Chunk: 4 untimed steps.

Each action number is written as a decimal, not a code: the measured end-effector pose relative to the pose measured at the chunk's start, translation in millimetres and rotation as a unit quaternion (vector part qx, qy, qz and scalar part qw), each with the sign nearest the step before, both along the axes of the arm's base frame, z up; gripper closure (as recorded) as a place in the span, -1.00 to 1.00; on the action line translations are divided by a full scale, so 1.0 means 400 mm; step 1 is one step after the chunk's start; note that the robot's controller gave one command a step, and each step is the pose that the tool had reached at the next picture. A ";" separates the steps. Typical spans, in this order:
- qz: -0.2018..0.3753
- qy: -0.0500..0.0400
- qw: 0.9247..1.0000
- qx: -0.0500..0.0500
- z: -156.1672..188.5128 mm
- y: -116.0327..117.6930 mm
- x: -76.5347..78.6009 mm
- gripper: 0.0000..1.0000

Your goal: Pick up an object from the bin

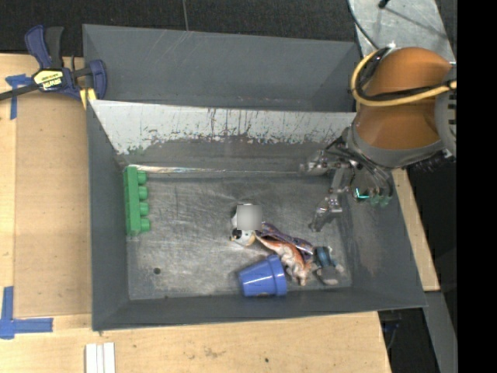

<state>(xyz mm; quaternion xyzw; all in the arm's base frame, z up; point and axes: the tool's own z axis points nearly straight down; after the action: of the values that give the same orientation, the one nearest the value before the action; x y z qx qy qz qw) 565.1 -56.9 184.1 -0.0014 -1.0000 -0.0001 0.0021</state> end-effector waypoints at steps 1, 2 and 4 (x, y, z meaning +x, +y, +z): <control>0.001 -0.004 1.000 0.000 0.011 0.000 0.004 -1.00; 0.005 -0.005 1.000 0.000 0.005 0.000 0.005 -1.00; 0.091 -0.007 0.996 -0.001 -0.158 -0.034 -0.040 -1.00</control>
Offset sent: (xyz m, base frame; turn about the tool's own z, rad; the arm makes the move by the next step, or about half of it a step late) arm -0.0055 -0.0186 -0.1092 -0.2013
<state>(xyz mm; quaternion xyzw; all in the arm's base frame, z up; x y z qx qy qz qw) 549.3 -70.5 120.9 0.0897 -0.9960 0.0013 -0.0049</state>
